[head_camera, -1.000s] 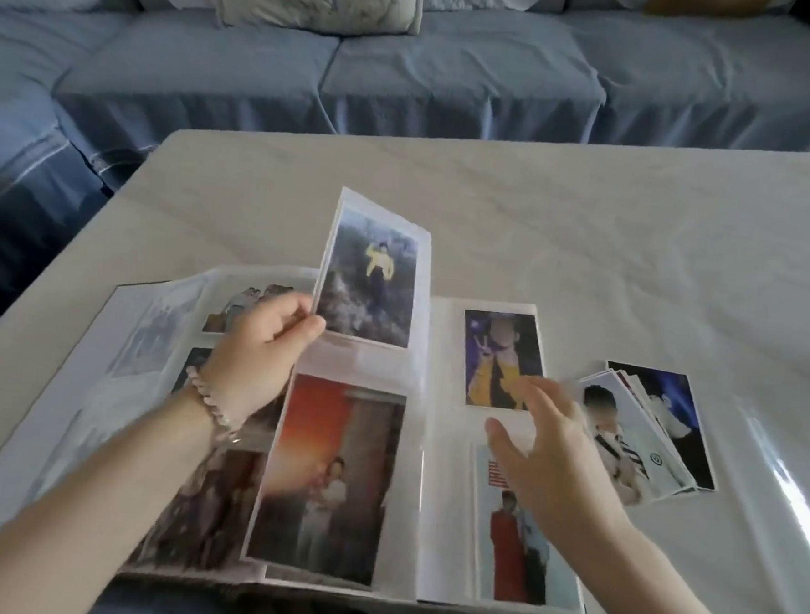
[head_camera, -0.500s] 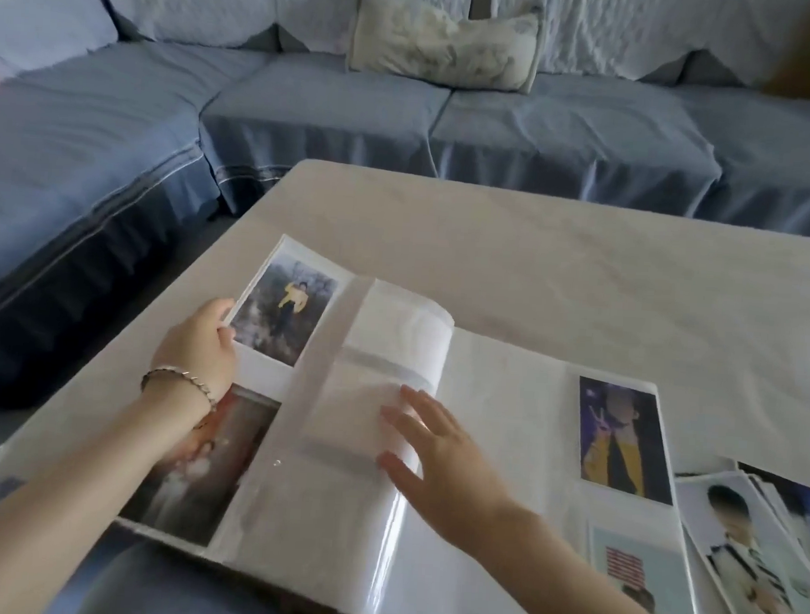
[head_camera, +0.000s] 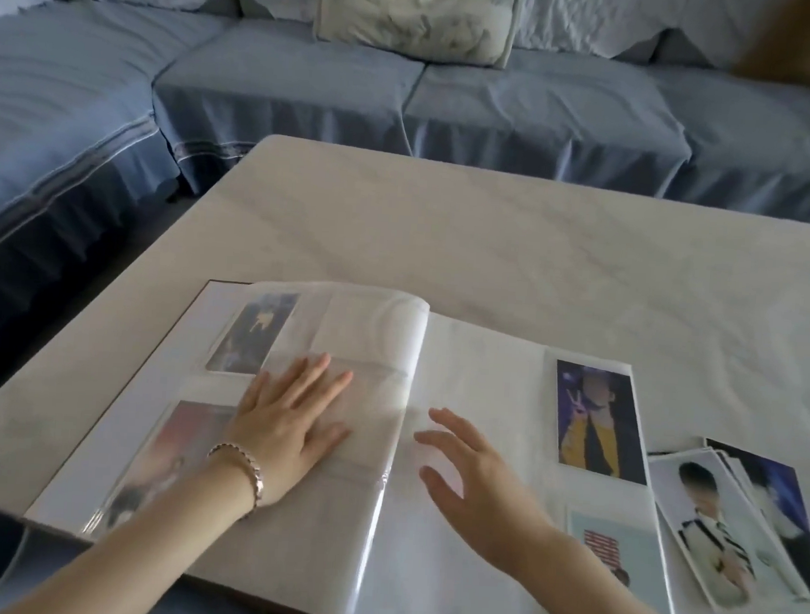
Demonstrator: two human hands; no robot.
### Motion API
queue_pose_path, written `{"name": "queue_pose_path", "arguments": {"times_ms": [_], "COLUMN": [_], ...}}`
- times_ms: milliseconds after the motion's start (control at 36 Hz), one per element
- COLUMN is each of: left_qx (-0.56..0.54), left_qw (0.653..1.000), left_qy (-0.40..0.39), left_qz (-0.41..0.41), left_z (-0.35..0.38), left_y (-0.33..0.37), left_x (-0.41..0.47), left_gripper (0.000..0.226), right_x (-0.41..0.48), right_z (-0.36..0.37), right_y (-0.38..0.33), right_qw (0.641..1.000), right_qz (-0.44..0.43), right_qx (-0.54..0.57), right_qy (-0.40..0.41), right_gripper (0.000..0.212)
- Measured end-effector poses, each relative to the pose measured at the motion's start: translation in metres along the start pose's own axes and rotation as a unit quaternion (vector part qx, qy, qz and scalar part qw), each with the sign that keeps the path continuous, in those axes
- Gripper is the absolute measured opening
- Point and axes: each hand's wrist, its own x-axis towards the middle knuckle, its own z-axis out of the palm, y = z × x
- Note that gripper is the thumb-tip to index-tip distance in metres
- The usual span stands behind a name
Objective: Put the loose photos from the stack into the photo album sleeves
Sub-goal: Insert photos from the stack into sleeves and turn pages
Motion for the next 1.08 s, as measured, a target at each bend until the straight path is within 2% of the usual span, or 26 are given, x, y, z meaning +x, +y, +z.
{"name": "queue_pose_path", "arguments": {"times_ms": [83,194,278,361,472,556,667,722,806,889,944,1000,1083], "left_qx": [0.024,0.047,0.008,0.036,0.074,0.077,0.093,0.082,0.017,-0.128,-0.232,-0.318,-0.44], "left_qw": [0.999,0.996,0.995,0.996,0.997,0.996,0.989,0.991,0.999,0.987,0.969,0.947,0.898], "left_qy": [-0.016,0.057,0.096,0.051,0.016,0.002,-0.02,-0.006,0.04,0.065,0.053,0.028,-0.015], "left_qz": [-0.03,-0.057,0.002,0.067,0.015,-0.034,-0.112,-0.102,0.001,0.076,0.069,0.044,0.005], "left_z": [-0.004,-0.014,-0.012,-0.001,0.008,0.01,0.007,0.006,0.006,0.004,0.001,-0.002,-0.009], "left_y": [0.003,0.035,0.063,0.081,0.084,0.083,0.099,0.11,0.128,0.151,0.167,0.182,0.201], "left_x": [0.003,0.011,0.018,0.027,0.038,0.039,0.037,0.036,0.032,0.027,0.025,0.025,0.031], "left_gripper": [0.054,0.045,0.053,0.059,0.061,0.062,0.066,0.067,0.057,0.041,0.033,0.027,0.023], "right_x": [-0.017,-0.037,-0.049,-0.06,-0.075,-0.086,-0.096,-0.099,-0.101,-0.103,-0.105,-0.107,-0.108], "right_z": [-0.011,-0.025,-0.034,-0.043,-0.051,-0.056,-0.058,-0.058,-0.058,-0.061,-0.064,-0.069,-0.078], "right_y": [0.02,0.042,0.052,0.059,0.071,0.077,0.082,0.084,0.088,0.091,0.09,0.085,0.072], "right_qw": [1.0,0.999,0.997,0.995,0.989,0.978,0.957,0.941,0.916,0.897,0.894,0.88,0.87], "right_qz": [0.025,0.049,0.062,0.085,0.135,0.196,0.274,0.312,0.334,0.326,0.319,0.309,0.243], "right_qx": [0.007,0.001,0.001,0.007,-0.016,-0.03,0.008,0.044,0.158,0.205,0.199,0.232,0.299], "right_qy": [0.003,0.018,0.035,0.053,0.06,0.071,0.099,0.121,0.158,0.217,0.245,0.276,0.309], "right_gripper": [0.032,0.027,0.025,0.024,0.03,0.042,0.056,0.058,0.051,0.043,0.045,0.038,0.029]}}
